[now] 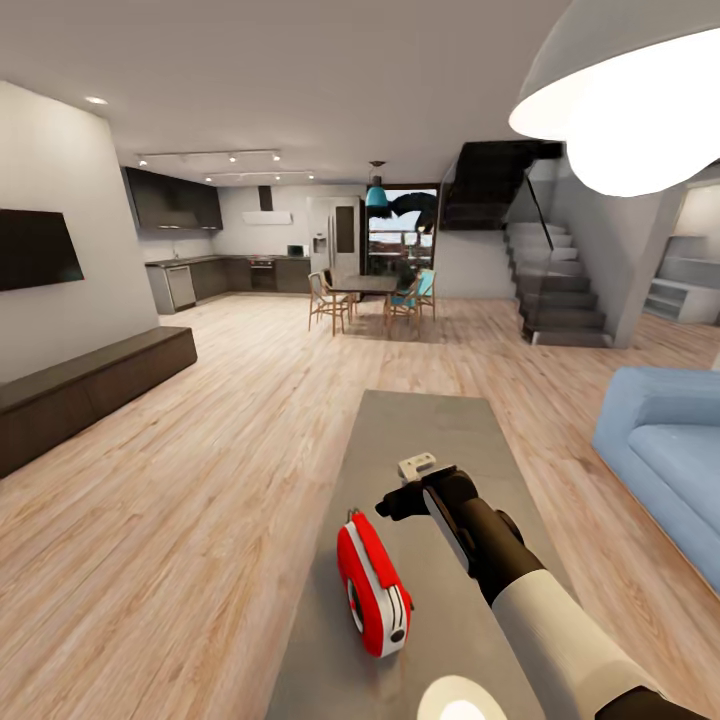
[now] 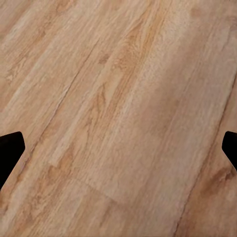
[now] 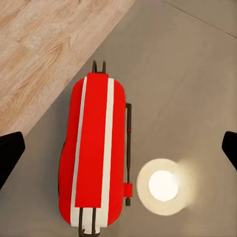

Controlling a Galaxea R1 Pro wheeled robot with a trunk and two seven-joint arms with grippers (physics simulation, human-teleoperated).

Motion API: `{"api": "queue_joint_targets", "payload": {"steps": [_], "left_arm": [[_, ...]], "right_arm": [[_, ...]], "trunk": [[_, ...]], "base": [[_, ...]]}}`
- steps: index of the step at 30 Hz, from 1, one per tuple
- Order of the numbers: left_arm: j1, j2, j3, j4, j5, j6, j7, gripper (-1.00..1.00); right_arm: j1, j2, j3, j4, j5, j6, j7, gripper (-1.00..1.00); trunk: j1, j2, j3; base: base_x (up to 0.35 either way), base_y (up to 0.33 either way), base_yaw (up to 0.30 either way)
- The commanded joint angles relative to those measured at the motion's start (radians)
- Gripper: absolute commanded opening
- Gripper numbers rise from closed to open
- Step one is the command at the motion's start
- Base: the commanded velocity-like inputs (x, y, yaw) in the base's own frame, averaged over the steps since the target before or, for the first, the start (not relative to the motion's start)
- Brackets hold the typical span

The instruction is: Turn on the radio receiver that's on the table in the living room.

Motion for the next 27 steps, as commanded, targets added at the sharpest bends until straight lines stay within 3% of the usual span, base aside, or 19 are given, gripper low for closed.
{"api": "queue_joint_targets", "payload": {"steps": [1, 27], "left_arm": [[0.0, 0.0, 0.0, 0.0, 0.0, 0.0, 0.0, 1.0], [0.0, 0.0, 0.0, 0.0, -0.001, -0.001, 0.001, 1.0]], "right_arm": [[0.0, 0.0, 0.0, 0.0, 0.0, 0.0, 0.0, 1.0], [0.0, 0.001, 0.003, 0.03, -0.008, 0.008, -0.001, 1.0]], "trunk": [[0.0, 0.0, 0.0], [0.0, 0.0, 0.0]], "base": [[0.025, 0.02, 0.0], [0.002, 0.059, 0.0]]}}
